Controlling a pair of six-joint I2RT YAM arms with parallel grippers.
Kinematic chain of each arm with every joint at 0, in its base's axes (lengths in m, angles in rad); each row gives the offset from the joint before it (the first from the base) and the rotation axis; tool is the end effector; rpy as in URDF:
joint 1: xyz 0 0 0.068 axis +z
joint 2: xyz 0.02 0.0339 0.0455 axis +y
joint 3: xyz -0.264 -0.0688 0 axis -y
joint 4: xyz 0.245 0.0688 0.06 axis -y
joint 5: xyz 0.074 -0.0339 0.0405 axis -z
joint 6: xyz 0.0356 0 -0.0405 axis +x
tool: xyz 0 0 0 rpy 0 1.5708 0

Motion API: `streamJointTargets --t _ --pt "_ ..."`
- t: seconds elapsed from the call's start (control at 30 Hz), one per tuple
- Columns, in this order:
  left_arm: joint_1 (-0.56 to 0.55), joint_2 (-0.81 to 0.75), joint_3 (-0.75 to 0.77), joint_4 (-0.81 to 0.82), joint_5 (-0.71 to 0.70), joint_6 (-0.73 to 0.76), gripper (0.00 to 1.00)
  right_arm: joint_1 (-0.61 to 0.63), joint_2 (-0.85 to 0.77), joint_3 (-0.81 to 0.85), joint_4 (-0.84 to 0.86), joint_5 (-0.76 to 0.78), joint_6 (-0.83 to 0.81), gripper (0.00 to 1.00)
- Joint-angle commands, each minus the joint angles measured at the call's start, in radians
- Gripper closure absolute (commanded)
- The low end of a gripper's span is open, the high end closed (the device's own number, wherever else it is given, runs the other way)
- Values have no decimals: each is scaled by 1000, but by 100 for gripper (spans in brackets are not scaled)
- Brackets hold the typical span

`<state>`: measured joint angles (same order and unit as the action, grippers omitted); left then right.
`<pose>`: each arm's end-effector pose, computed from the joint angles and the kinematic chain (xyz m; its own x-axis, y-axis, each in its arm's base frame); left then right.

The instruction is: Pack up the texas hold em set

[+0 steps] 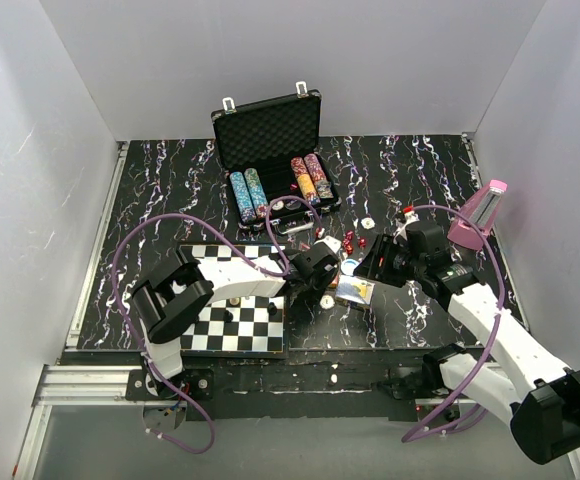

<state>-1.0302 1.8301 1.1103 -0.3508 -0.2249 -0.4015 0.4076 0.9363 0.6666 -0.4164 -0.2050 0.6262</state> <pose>0.1939 -0.3077 0.1569 -0.7208 0.4606 -0.5179 0.5422 0.8402 -0.0073 0.1806 0.0859 0.2497 -0.7835 0.2867 -0.5513 -0.0908 0.8249 0.5580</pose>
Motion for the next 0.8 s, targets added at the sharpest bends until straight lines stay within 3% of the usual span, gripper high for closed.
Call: streamJointTargets --t 0.0,0.57,0.77 --pt "-1 21 -16 24 -5 18 68 -26 1 -2 16 -5 3 41" --pt "-1 -184 -109 197 50 93 70 -52 153 17 111 -100 -2 41" --pt "1 -167 -98 118 10 102 61 -52 173 19 130 -114 -6 41"
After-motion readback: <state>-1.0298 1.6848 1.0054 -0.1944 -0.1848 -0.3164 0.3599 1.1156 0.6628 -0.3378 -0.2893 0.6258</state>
